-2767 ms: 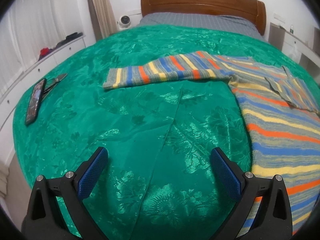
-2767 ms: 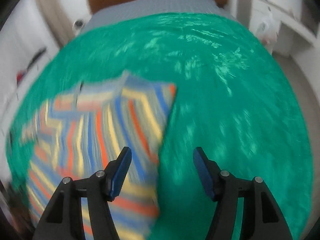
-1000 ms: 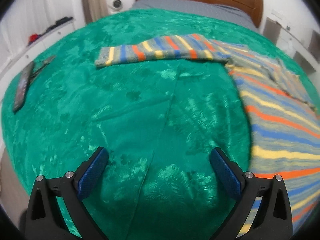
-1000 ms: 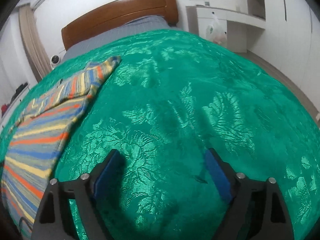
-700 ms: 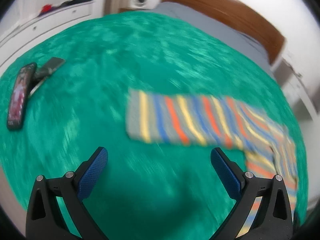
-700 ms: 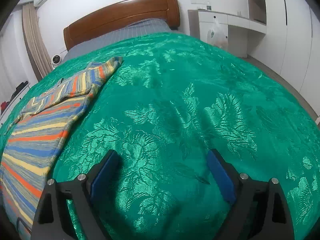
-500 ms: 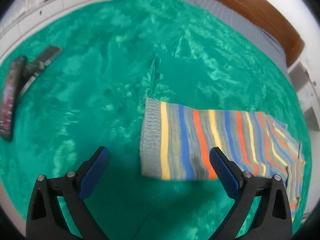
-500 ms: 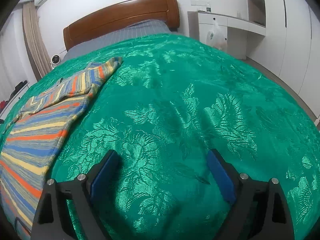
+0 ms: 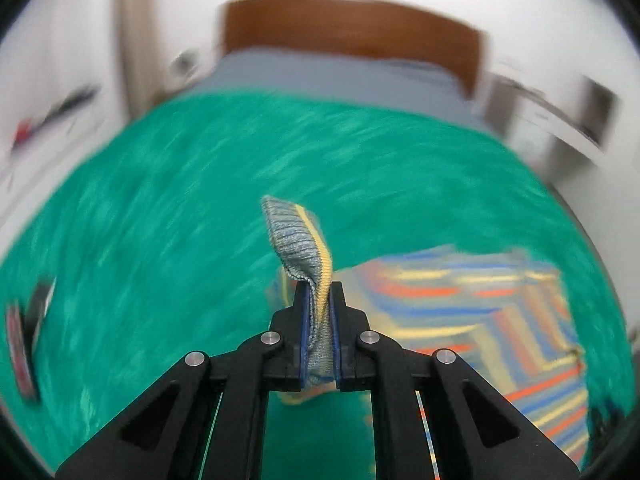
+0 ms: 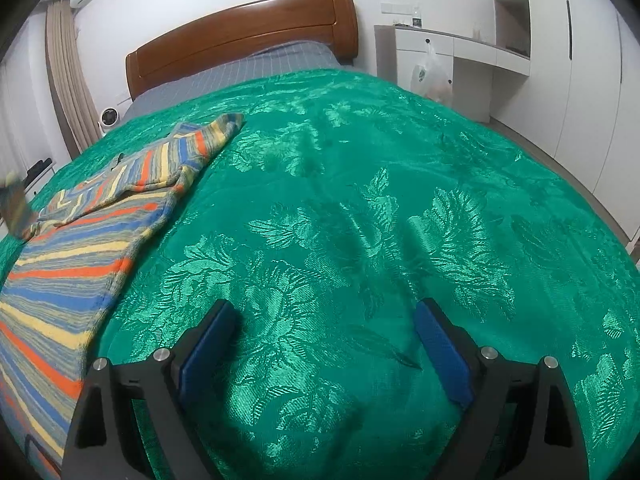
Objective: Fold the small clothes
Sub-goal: 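Grasp the sweater sleeve cuff with the left gripper and fold it across the body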
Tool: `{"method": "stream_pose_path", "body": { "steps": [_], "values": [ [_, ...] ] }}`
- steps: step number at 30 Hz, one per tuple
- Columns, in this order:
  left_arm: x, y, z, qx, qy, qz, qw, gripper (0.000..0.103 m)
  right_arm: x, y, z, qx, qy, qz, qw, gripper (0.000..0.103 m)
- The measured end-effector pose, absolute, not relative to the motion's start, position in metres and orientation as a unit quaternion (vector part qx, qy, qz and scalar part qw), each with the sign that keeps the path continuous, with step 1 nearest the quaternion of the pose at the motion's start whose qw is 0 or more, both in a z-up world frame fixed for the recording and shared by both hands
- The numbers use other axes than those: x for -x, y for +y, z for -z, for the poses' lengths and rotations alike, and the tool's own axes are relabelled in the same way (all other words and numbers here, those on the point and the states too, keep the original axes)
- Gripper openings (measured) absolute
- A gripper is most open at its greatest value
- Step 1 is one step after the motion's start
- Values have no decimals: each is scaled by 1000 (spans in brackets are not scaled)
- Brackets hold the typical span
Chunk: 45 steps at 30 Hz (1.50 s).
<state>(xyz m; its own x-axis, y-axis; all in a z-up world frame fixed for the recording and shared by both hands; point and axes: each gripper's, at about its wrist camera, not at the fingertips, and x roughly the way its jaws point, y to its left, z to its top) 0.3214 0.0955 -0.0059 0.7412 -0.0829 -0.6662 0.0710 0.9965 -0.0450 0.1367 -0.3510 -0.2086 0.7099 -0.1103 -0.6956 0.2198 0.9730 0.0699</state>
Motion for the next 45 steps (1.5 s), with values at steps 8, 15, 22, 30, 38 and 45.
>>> {"method": "stream_pose_path", "body": {
  "steps": [8,15,22,30,38,45],
  "values": [
    [-307,-112,29,-114,350,170,914,9,-137,-351,209,-74,370,89,922,91],
    [-261,-133,98,-150,403,206,879,46,-137,-350,209,-74,370,89,922,91],
    [-272,16,85,-105,404,141,898,58,-137,-349,208,-73,369,89,922,92],
    [-293,7,122,-224,403,174,870,69,-140,-346,208,-68,370,93,922,92],
    [-316,65,154,-70,419,31,905,10,-141,-345,208,-68,370,93,922,92],
    [-301,69,130,-71,431,102,894,63,-142,-344,208,-69,370,93,922,93]
  ]
}}
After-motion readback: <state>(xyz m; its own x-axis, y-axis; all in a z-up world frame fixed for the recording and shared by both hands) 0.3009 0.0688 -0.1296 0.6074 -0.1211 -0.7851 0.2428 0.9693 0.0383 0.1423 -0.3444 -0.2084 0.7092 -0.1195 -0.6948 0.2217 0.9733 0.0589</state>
